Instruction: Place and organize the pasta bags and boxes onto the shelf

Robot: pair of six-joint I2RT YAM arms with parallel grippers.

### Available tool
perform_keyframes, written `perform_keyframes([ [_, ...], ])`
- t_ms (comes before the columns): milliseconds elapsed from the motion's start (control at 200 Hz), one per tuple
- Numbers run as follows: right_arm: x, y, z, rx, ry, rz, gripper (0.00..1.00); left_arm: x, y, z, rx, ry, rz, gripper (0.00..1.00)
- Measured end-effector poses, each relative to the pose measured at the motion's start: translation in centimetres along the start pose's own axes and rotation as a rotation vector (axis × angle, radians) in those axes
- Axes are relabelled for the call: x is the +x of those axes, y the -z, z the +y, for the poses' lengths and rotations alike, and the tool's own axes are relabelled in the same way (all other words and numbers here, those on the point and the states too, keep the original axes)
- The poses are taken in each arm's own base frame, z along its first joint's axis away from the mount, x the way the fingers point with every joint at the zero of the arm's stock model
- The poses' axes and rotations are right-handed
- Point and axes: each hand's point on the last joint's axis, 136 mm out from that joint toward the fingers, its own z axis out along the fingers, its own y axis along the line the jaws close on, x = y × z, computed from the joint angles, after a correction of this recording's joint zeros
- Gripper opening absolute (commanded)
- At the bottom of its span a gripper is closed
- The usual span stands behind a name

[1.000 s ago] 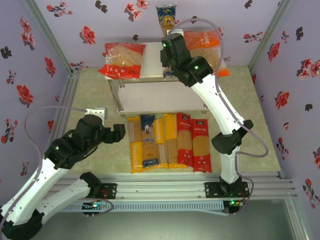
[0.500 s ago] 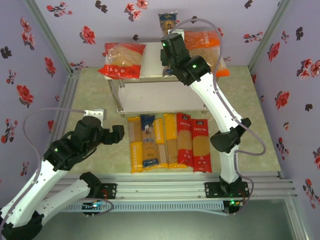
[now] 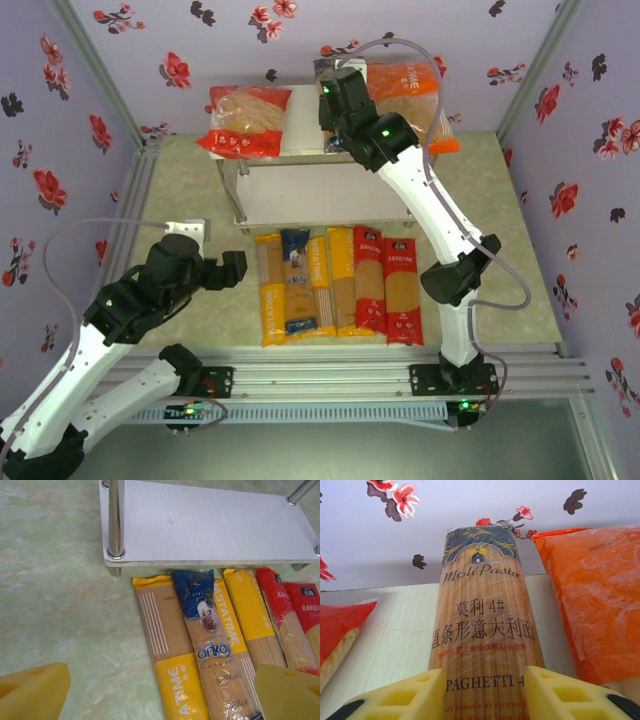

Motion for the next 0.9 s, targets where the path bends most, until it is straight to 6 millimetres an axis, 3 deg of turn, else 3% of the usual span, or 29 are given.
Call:
perform_keyframes([
  [300,-0.7,0.0,0.4,-0.022,-0.018,-0.027,0.47,0.1,-0.1,0.0,-0.002,-0.001,0.002,0.95],
  [495,-1.3,1.0,0.5,-0.049,0.019,-0.048,0.49,1.7,-1.0,0.4,-0.013,-0.017,0.048,0.86],
  [655,-2.2,5.1,-0.6,-0.085,0.058,-0.094,0.56,3.0,-1.9,-0.1,-0.003,-0.034,0.120,0.86],
  [810,-3.0,11.7,-3.6,-0.113,0.047,-0.160,0.64,4.6,-2.4,-1.5,0.044,-0.043,0.165,0.91],
  [900,-2.2,15.5,-5.6,-0.129,0.028,-0.183,0.68,6.1,-3.1,-2.7,0.078,-0.042,0.199,0.96],
])
